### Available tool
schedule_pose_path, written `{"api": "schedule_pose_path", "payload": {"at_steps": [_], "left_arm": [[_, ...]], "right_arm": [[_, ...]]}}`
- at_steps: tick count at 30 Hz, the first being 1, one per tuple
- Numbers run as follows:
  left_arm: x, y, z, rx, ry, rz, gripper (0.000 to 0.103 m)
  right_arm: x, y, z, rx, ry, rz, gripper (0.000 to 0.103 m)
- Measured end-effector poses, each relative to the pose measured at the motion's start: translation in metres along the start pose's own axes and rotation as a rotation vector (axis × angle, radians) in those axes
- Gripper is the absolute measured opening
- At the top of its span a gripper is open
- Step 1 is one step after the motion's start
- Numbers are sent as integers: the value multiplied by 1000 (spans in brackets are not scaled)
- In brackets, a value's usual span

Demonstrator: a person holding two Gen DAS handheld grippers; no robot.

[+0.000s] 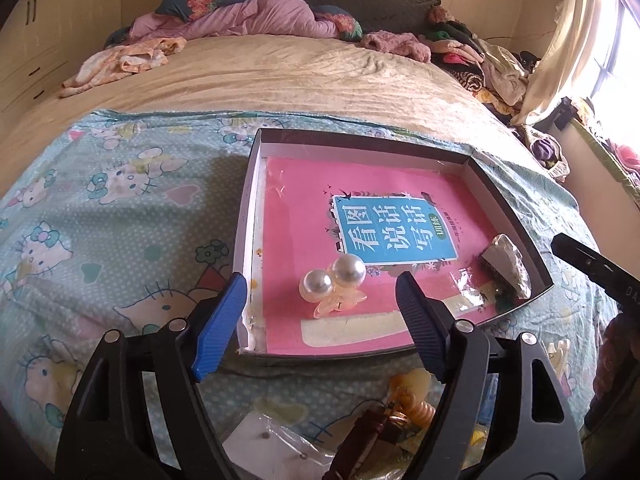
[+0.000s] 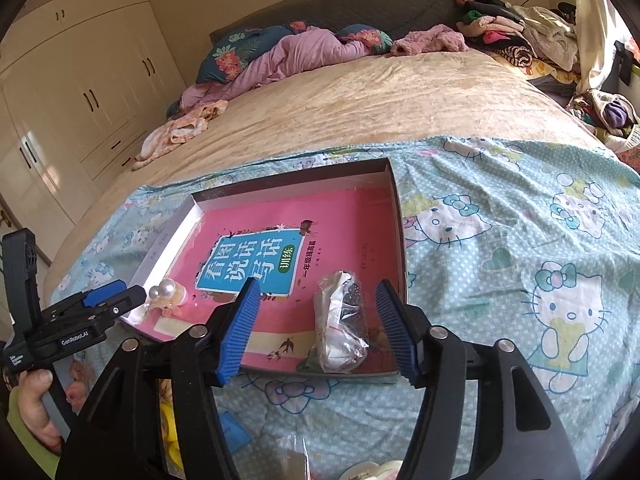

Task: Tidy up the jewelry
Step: 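Open the left tool to drop the clip while the right tool releases the bag into the box, then move both open tools back toward the remaining jewelry on the sheet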

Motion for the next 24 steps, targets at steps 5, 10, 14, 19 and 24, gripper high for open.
{"api": "schedule_pose_path", "payload": {"at_steps": [5,10,14,19,24], "left_arm": [[-17,-3,-1,-8,-17,-31,85],[-35,-4,-4,-12,-20,-63,92],[-49,-6,-6,-20,-12,-87,93],[-64,-6,-9,-17,-7,-114,93],[-77,-3,-11,-20,3,-134,93]], "right_arm": [[-22,0,3,-11,10,-50,79],[-39,-2,3,-27,10,-90,82],[-51,-2,4,-30,1,-107,82],[-66,-2,8,-40,-7,-127,83],[-78,0,12,-47,-15,-142,83]]}}
Point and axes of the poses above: each gripper's, at about its wrist camera, not at the fingertips, and x roughly the way its jaws point, z to its left, y to its underside, the point moved 2 cm from there along x, roughly the way its jaws point, and after that the axes turned 13 degrees about y, right-handed, at the moved point
